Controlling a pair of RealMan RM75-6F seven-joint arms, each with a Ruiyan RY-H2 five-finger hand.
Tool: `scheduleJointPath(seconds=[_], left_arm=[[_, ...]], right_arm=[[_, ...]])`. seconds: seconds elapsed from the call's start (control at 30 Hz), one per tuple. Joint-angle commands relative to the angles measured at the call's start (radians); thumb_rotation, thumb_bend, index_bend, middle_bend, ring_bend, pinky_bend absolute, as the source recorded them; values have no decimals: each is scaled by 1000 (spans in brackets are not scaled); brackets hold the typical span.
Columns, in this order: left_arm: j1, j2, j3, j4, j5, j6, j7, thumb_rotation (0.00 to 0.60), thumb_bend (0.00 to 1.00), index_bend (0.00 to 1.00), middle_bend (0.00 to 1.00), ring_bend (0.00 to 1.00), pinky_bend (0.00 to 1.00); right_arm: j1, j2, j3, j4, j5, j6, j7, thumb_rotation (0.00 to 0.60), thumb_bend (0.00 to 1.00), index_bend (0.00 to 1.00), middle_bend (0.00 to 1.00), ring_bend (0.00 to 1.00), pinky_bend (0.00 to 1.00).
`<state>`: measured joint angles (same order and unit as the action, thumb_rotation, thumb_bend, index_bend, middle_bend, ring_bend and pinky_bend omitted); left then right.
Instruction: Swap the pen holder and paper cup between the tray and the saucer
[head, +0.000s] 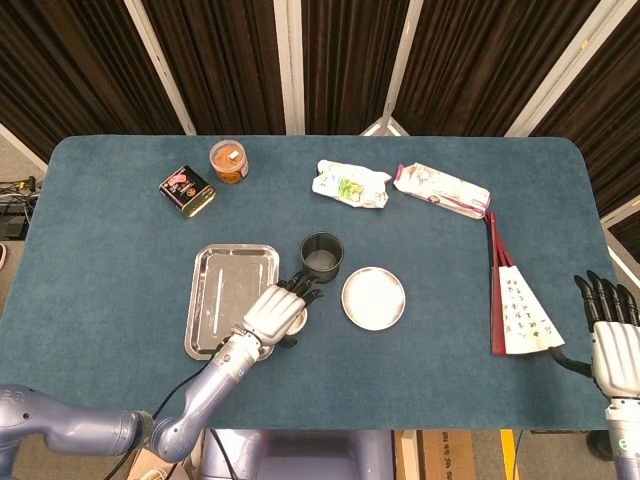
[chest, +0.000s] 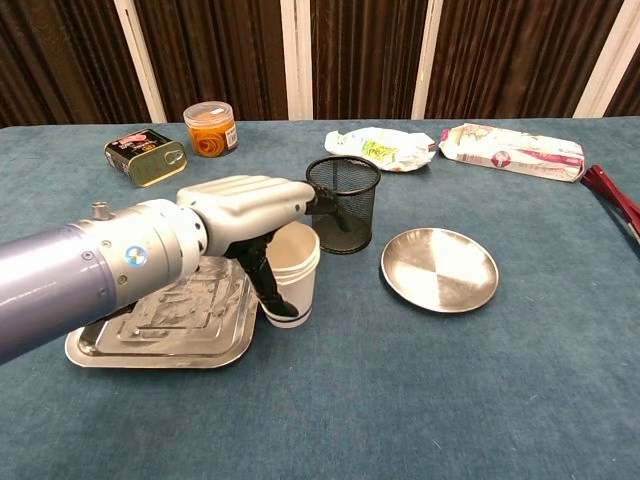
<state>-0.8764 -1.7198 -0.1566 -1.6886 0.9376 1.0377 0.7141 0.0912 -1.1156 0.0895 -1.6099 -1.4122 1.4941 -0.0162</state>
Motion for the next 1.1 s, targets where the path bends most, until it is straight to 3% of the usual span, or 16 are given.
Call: scheduleJointPath(seconds=[0.03,0.37,0.5,0.6,0.8,1.1], left_arm=[[-9,19,-5,-45,-3,-1,7,600,0,172,20,5,253],[30,135,-4,-224,63,75,-18,600,0,173,87,84,306],[37,168,-36,-242,85,109,-42,600,0,174,77,52,184],[17,171,-82,-189,77,88,-82,600,0,174,23,1,60],[-77,130,-167,-19,-39,-34,-126,600,0,164,0,0,4],[-210,-2,-190,286,-162,-232,-187,600,0,152,0,0,0]], right_arm=[[0,0,0,1,1,-4,-6,600,0,0,0,0,0],[-9,0,13,-5,9,9,-12,600,0,0,0,0,0],[-10,-2,20,2,24,4,-15,600,0,0,0,0,0],[-9,-4,32,14,47,-1,-17,600,0,0,0,0,0],[-5,-16,49,29,77,-10,-37,600,0,0,0,0,0],[-6,-25,67,43,128,-22,-75,600,0,0,0,0,0]])
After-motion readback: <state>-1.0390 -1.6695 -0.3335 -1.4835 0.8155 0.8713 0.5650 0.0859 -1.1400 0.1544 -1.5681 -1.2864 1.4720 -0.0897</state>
